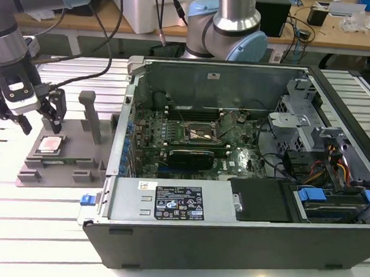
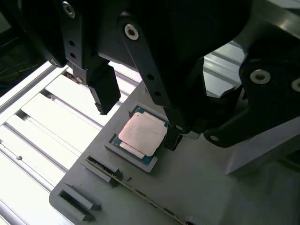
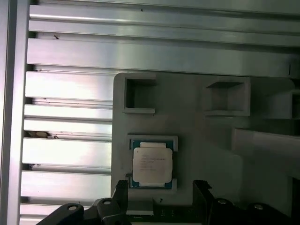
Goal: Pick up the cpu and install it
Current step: 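Pick up the cpu and move it towards the insertion slot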
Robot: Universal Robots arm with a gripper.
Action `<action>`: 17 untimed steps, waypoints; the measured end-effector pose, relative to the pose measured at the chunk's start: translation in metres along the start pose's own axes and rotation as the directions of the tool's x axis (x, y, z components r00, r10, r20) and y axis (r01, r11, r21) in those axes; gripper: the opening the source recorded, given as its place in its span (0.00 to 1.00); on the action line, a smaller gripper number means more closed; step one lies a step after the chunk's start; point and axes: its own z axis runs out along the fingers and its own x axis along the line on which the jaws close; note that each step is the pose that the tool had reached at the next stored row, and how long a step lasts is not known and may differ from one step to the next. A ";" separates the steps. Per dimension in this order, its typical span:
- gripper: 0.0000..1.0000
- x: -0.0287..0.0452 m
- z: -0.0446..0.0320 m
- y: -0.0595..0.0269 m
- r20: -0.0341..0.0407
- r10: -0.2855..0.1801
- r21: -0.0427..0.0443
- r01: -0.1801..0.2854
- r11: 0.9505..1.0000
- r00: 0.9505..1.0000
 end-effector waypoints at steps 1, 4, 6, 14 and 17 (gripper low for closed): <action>0.66 0.0003 0.0018 0.0001 0.000 0.000 0.000 0.000 1.000 1.000; 0.66 0.0024 0.0109 0.0001 0.000 0.000 0.001 0.000 1.000 1.000; 0.66 0.0025 0.0147 0.0002 0.000 0.000 0.001 0.000 1.000 1.000; 0.66 0.0027 0.0314 0.0037 -0.001 0.000 0.012 0.000 1.000 1.000; 0.66 0.0025 0.0386 0.0107 -0.001 0.000 0.015 0.000 1.000 1.000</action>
